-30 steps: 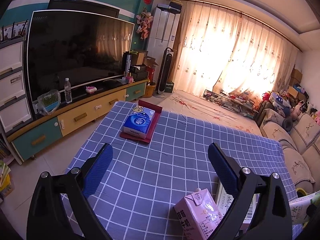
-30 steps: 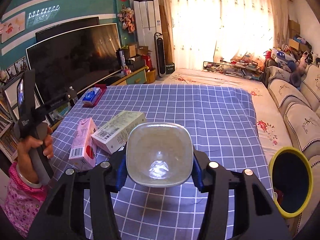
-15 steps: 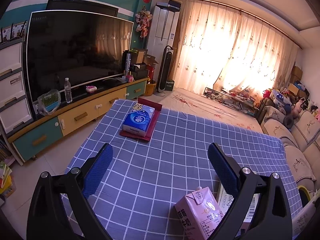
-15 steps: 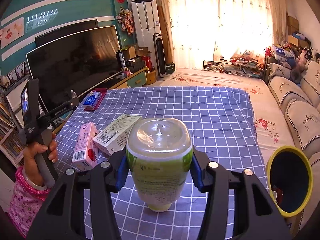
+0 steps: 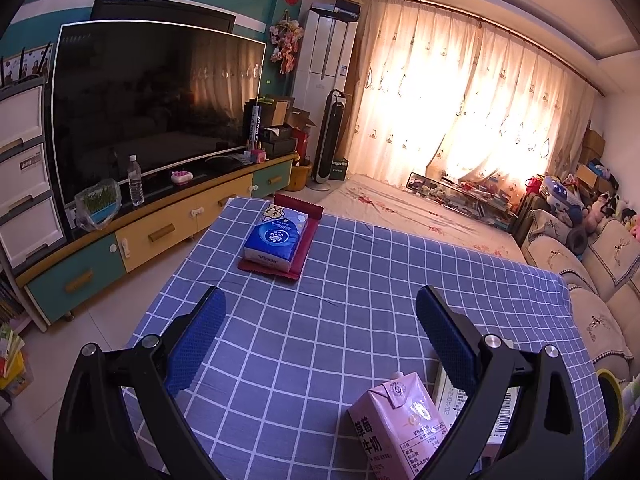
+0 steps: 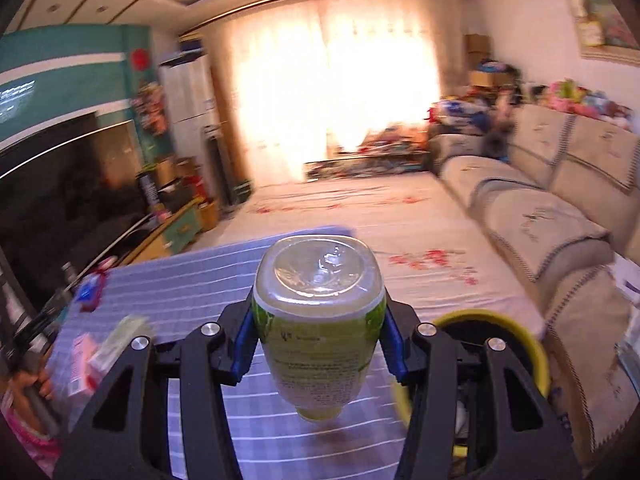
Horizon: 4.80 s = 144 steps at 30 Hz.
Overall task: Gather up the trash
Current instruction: 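Carry the clear tub over the bin and open the right gripper, then grasp the pink milk carton with the left gripper, then carry the pink carton over the bin and open the left gripper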
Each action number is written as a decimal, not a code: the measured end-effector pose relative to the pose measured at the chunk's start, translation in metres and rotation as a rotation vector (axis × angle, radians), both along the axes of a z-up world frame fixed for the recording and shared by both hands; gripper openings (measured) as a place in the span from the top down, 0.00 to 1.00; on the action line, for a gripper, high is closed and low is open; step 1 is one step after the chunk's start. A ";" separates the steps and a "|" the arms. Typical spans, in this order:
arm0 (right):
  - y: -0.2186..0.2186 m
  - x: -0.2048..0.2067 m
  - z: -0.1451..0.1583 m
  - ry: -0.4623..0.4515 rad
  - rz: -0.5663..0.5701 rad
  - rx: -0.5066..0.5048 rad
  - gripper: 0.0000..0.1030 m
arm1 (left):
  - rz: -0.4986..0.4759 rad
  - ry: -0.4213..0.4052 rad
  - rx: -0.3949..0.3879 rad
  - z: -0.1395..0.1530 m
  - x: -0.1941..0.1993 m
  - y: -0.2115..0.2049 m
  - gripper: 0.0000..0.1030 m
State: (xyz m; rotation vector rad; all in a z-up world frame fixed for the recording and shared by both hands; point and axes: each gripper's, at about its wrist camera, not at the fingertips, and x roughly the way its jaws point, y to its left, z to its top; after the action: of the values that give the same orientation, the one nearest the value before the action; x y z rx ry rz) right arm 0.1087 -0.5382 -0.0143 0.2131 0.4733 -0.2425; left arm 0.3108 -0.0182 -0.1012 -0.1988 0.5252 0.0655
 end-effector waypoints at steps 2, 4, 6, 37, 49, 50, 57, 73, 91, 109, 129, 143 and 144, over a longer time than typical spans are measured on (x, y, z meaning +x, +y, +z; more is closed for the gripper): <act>-0.034 -0.001 -0.008 0.018 -0.096 -0.007 0.52 | -0.001 0.002 0.006 -0.001 0.001 -0.001 0.08; -0.065 0.000 -0.022 0.053 -0.174 -0.001 0.52 | 0.000 0.002 0.008 -0.001 0.000 -0.002 0.08; -0.087 0.002 -0.038 0.091 -0.226 0.005 0.52 | 0.000 0.001 0.012 -0.001 0.000 -0.003 0.08; 0.077 0.106 -0.063 -0.005 0.181 -0.003 0.29 | -0.013 0.028 0.065 -0.008 0.003 -0.016 0.08; 0.078 0.092 -0.071 0.016 0.238 0.026 0.25 | -0.057 0.103 0.122 -0.008 -0.066 -0.075 0.08; 0.076 0.092 -0.069 0.013 0.237 0.034 0.24 | -0.060 0.123 0.121 -0.013 -0.072 -0.078 0.08; 0.074 0.090 -0.069 0.009 0.235 0.055 0.24 | -0.050 0.224 0.135 -0.040 -0.087 -0.091 0.13; 0.082 0.095 -0.072 0.040 0.259 0.055 0.24 | 0.035 0.294 0.080 -0.055 -0.081 -0.030 0.29; 0.085 0.096 -0.075 0.059 0.270 0.067 0.24 | -0.081 0.188 0.103 -0.026 -0.084 -0.035 0.61; 0.080 0.094 -0.072 0.043 0.272 0.090 0.24 | -0.187 0.056 0.215 0.056 -0.115 -0.062 0.61; -0.109 -0.079 -0.045 -0.100 -0.228 0.075 0.22 | -0.779 -0.020 0.215 0.096 -0.116 -0.307 0.61; -0.202 -0.167 -0.091 -0.043 -0.459 0.166 0.22 | -1.088 0.208 0.193 0.012 -0.091 -0.536 0.61; -0.201 -0.166 -0.091 -0.040 -0.455 0.167 0.22 | -1.087 0.221 0.191 0.004 -0.088 -0.545 0.61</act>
State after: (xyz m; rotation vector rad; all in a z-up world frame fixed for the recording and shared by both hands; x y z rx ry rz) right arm -0.0568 -0.7389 -0.1050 0.4888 0.4011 -0.6434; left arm 0.2233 -0.5633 -0.0975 0.3012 0.7854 -0.9265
